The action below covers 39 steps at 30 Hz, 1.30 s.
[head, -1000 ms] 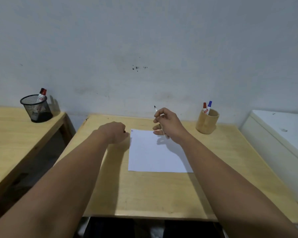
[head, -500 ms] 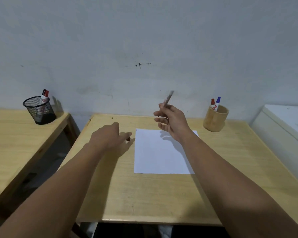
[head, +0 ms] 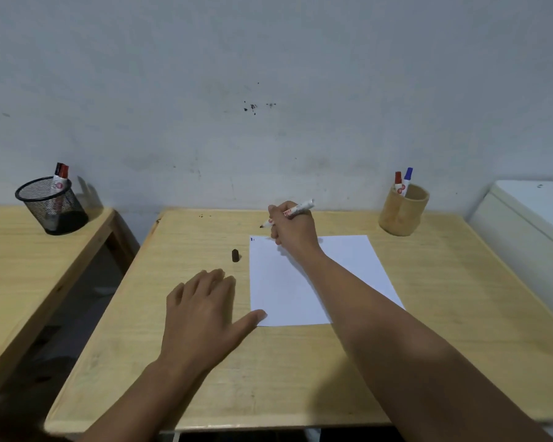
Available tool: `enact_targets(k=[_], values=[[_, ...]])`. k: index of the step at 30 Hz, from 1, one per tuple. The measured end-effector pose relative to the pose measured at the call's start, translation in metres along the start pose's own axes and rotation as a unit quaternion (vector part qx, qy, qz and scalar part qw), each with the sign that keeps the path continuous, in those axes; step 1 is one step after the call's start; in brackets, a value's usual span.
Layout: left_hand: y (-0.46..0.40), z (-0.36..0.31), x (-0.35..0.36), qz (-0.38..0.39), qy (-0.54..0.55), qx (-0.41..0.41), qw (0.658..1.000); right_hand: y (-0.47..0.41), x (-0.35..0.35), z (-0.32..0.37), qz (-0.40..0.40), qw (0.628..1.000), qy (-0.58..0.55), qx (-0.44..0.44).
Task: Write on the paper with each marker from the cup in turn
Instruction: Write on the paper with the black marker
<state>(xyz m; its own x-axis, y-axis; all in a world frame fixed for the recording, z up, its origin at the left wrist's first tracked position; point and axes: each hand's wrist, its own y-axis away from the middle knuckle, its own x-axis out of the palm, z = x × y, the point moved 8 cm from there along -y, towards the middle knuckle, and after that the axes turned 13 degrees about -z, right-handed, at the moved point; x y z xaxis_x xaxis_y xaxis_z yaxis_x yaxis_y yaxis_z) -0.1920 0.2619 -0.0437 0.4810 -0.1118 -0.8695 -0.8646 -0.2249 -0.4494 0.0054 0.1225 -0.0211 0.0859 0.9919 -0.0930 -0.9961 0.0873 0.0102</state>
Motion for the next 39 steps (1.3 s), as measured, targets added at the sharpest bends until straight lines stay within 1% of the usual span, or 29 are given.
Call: enact_targets(k=[2,4,9,12,16,18,20,24,39], values=[[0.0,0.002,0.004,0.02,-0.001,-0.006,1.0,0.003,0.007,-0.006,0.015,1.0,0.002,0.017],[0.0,0.004,0.007,0.024,0.004,-0.011,1.0,0.005,0.013,-0.012,0.023,0.999,0.012,0.024],[0.0,0.005,0.01,0.026,-0.002,-0.014,1.0,-0.001,0.019,-0.022,0.002,0.999,0.032,-0.009],[-0.004,0.006,0.008,0.028,-0.012,0.007,1.0,-0.003,0.015,-0.035,-0.012,0.999,0.05,0.006],[-0.007,0.012,0.006,0.038,-0.009,0.036,0.999,-0.006,0.015,-0.037,-0.02,0.997,0.068,-0.003],[-0.005,0.014,0.008,0.058,-0.006,0.022,0.998,-0.007,0.015,-0.037,-0.023,0.997,0.07,-0.011],[-0.003,0.015,0.012,0.094,-0.014,0.001,0.995,-0.007,0.015,-0.038,-0.025,0.997,0.074,-0.018],[-0.003,0.017,0.015,0.125,-0.032,-0.002,0.992,-0.008,0.016,-0.039,-0.023,0.997,0.073,-0.021],[-0.002,0.016,0.016,0.122,-0.037,0.002,0.992,-0.007,0.019,-0.039,-0.017,0.995,0.094,-0.035]])
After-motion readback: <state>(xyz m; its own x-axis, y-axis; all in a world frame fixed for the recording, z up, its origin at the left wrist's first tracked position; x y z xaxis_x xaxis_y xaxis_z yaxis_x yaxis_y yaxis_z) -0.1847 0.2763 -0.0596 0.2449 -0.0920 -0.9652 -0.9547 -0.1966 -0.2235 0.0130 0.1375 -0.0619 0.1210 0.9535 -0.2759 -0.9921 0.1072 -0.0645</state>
